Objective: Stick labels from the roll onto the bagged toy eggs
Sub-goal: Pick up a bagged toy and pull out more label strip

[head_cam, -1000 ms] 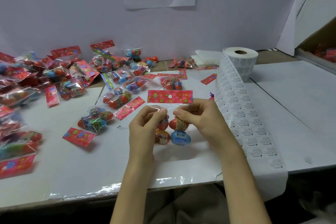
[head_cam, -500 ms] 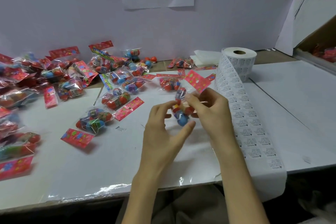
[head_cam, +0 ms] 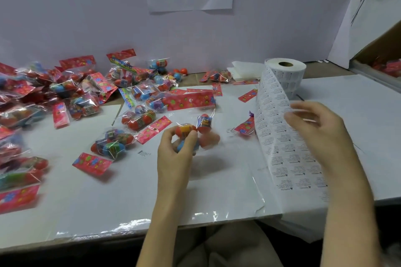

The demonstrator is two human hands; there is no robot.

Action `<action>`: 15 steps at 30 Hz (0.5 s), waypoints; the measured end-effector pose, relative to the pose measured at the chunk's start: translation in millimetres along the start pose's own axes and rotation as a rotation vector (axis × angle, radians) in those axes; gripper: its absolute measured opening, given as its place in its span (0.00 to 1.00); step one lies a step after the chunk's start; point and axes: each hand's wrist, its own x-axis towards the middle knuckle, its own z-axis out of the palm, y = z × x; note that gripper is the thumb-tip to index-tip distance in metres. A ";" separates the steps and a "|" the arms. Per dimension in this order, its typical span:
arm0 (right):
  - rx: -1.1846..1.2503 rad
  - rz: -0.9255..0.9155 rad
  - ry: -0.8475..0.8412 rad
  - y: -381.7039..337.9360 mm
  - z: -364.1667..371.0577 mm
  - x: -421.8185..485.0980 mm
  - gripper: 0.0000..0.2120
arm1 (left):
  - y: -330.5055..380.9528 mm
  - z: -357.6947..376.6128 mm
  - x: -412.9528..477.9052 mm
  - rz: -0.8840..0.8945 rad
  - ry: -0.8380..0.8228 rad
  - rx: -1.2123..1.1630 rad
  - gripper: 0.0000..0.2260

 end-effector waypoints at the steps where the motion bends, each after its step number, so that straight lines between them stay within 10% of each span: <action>1: -0.062 0.074 0.022 7.4 -6.8 2.6 0.16 | -0.4 1.6 -1.2 0.015 -0.004 0.025 0.06; 7: -0.061 0.266 -0.122 19.5 -21.6 3.5 0.26 | -1.8 6.9 -7.6 0.122 0.061 0.378 0.20; 15: 0.106 0.004 -0.278 -3.3 -13.9 -5.4 0.24 | -6.3 7.7 -6.5 0.282 0.206 0.638 0.34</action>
